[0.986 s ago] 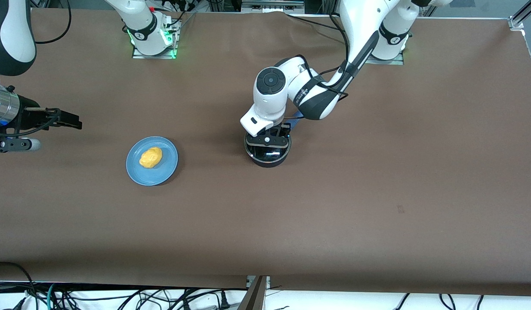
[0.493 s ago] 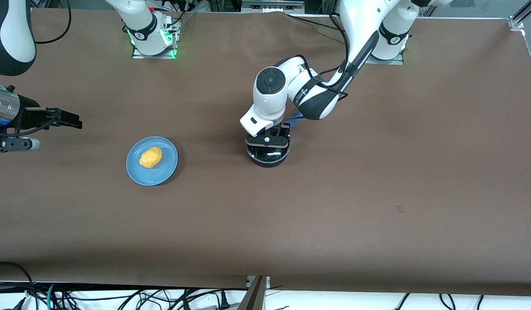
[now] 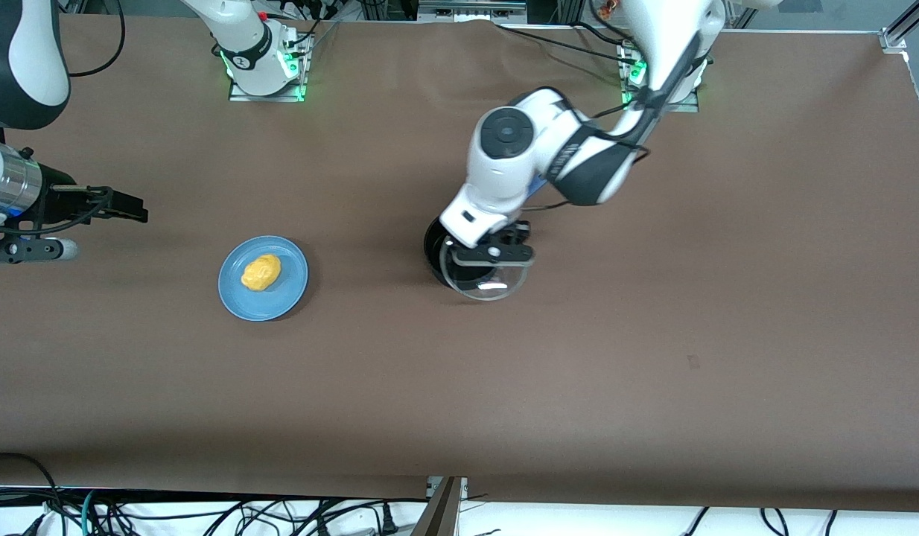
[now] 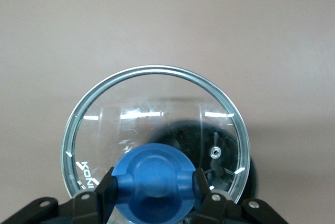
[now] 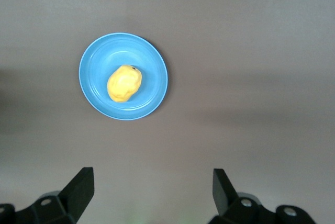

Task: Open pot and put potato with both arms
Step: 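Lift the lid off the pot while the right gripper grasps the potato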

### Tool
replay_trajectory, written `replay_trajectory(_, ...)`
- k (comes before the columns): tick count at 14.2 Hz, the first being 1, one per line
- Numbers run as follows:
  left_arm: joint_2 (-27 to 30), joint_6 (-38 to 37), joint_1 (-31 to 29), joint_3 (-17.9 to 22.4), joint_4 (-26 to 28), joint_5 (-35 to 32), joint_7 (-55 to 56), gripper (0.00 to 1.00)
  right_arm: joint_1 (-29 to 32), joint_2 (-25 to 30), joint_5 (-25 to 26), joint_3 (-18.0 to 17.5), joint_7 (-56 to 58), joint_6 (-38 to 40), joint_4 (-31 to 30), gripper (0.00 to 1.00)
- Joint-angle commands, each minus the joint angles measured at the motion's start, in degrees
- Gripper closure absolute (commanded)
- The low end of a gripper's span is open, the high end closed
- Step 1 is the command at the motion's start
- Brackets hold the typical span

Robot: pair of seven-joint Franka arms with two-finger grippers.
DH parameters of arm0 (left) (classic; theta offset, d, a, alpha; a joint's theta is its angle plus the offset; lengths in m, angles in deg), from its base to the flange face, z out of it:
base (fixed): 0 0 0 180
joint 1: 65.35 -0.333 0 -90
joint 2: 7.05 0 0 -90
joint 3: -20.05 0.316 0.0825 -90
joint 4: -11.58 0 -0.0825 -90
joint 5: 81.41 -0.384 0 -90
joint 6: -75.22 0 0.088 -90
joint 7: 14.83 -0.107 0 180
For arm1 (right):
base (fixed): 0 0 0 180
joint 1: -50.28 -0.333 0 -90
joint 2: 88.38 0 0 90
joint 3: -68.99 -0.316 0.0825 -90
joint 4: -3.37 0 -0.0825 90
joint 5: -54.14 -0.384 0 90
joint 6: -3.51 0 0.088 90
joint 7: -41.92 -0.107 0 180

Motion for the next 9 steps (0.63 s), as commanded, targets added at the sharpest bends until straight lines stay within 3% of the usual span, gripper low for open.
replay_trajectory(1,7.08,0.37,-8.11,-0.05,7.74,2.76,-12.3,0.55,-3.76,-0.28,0.43,-0.08,-8.86,0.22,0.47,0.0)
replay_trajectory(3,10.25,0.38,-13.91,2.49,11.52,8.13,-26.7,0.55,-6.22,-2.29,0.52,-0.08,-15.11,-2.67,0.12,0.0)
replay_trajectory(5,12.1,0.38,-18.31,7.49,15.13,12.52,-43.3,0.55,-6.84,-3.62,0.43,-0.08,-20.56,-8.63,-3.46,0.0)
replay_trajectory(9,10.19,0.55,-20.18,19.71,18.31,15.18,-65.41,0.57,-6.84,-6.34,0.34,-0.08,-33.05,-23.49,-12.78,0.0)
